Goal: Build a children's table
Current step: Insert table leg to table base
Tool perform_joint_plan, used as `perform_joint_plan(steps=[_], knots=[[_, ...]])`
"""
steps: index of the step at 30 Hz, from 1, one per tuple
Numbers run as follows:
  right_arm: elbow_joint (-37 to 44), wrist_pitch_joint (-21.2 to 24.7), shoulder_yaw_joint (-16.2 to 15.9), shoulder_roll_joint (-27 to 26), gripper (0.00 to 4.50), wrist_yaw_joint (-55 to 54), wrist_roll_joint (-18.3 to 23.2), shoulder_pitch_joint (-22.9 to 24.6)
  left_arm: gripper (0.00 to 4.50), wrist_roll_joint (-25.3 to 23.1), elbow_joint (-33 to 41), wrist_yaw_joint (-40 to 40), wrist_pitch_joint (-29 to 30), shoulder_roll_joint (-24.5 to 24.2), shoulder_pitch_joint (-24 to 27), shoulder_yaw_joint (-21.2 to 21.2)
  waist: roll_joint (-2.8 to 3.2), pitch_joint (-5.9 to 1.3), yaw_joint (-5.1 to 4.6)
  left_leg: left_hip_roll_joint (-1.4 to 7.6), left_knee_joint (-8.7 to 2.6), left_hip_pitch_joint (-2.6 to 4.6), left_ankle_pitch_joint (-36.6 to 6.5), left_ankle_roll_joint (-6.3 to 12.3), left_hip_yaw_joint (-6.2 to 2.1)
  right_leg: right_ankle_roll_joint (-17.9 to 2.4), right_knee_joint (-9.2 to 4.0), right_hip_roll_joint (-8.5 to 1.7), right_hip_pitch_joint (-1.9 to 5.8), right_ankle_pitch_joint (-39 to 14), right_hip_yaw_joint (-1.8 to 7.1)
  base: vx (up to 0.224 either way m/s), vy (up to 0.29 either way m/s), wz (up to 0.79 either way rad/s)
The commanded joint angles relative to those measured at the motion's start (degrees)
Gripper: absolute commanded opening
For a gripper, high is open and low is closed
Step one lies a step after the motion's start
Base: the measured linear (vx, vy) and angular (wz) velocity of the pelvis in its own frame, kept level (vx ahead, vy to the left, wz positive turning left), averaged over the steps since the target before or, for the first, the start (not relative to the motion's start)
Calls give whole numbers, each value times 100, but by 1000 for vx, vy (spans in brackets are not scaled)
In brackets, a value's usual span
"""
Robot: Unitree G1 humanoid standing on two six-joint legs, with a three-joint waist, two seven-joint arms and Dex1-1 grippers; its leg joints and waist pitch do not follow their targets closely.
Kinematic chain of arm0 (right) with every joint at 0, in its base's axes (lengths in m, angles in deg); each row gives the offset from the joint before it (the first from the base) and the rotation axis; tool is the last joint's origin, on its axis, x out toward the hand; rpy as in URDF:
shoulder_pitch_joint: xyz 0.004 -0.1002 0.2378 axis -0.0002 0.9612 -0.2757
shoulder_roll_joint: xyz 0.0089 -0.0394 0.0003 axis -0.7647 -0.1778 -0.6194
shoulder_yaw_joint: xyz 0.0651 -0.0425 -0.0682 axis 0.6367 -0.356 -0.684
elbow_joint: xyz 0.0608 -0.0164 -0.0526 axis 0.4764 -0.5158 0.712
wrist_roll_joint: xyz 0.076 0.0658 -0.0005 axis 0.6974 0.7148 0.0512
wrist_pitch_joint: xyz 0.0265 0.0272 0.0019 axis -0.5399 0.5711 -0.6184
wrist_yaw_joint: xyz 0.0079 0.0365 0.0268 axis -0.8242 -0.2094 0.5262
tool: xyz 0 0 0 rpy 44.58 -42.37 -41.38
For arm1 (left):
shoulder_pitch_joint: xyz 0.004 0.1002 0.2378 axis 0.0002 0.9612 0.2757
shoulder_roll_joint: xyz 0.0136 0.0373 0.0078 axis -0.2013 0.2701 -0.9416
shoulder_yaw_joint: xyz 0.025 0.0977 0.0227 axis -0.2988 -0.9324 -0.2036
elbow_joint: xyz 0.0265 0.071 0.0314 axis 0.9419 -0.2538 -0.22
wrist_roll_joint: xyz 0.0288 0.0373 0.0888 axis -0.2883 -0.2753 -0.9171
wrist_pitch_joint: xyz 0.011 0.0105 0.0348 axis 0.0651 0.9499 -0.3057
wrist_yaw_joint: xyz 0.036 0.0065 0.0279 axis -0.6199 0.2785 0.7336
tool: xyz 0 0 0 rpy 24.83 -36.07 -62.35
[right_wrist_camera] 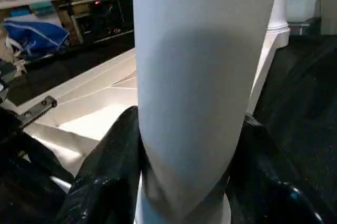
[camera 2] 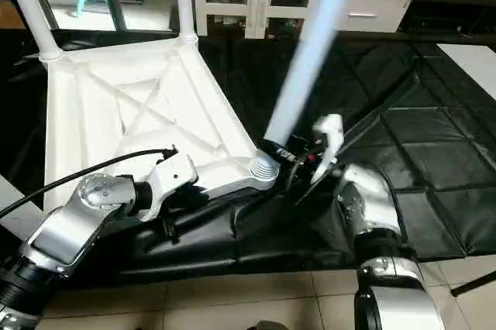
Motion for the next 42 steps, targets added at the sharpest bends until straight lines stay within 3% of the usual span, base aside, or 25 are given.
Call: perform_joint_plan(steps=[1,8,15,24,32,36,39,42], knots=[[-124,-7,-408,110,187,135,-434,397,0,5,-188,-5,-9,79,89,-182,-40,-266,-15,37,-368,-21,-657,459,55,-1297,-551,-338,277,-906,287,0,0,0],[-7,-165,-855,281,187,424,-862,555,0,4,-186,-23,-6,68,87,-177,-63,-246,-1,30,-386,-21,-748,431,53,-1192,-588,-339,270,-1198,287,0,0,0],[-14,22,-1230,452,187,615,-1101,642,0,-13,-201,-50,-15,66,73,-173,-64,-233,-1,37,-403,-5,-855,403,56,-1150,-616,-331,244,-1329,294,0,0,0],[94,137,-1224,419,187,601,-992,781,0,-21,-191,-69,-13,68,73,-190,-70,-238,-2,46,-434,-11,-934,367,48,-1140,-622,-328,249,-1260,298,0,0,0],[63,256,-1144,379,187,435,-880,826,0,-16,-190,-79,-6,51,72,-206,-56,-214,-8,51,-464,-6,-1172,290,41,-1040,-673,-332,223,-1584,301,0,0,0],[-176,359,-934,135,187,-531,-950,682,0,0,-167,-10,148,137,66,-212,-42,-198,-20,56,-496,-7,-1231,210,30,-997,-688,-342,207,-1727,300,0,0,0],[-253,461,-861,-18,187,-1002,-975,658,0,-1,-136,1,167,176,62,-243,-38,-174,-78,55,-528,10,-1589,98,4,-856,-741,-340,166,-2185,299,0,0,0],[-253,508,-846,-106,187,-1170,-972,670,0,-1,-115,-6,173,176,63,-254,-23,-177,-119,59,-545,-1,-1733,39,-20,-809,-749,-344,164,-2291,297,0,0,0]])
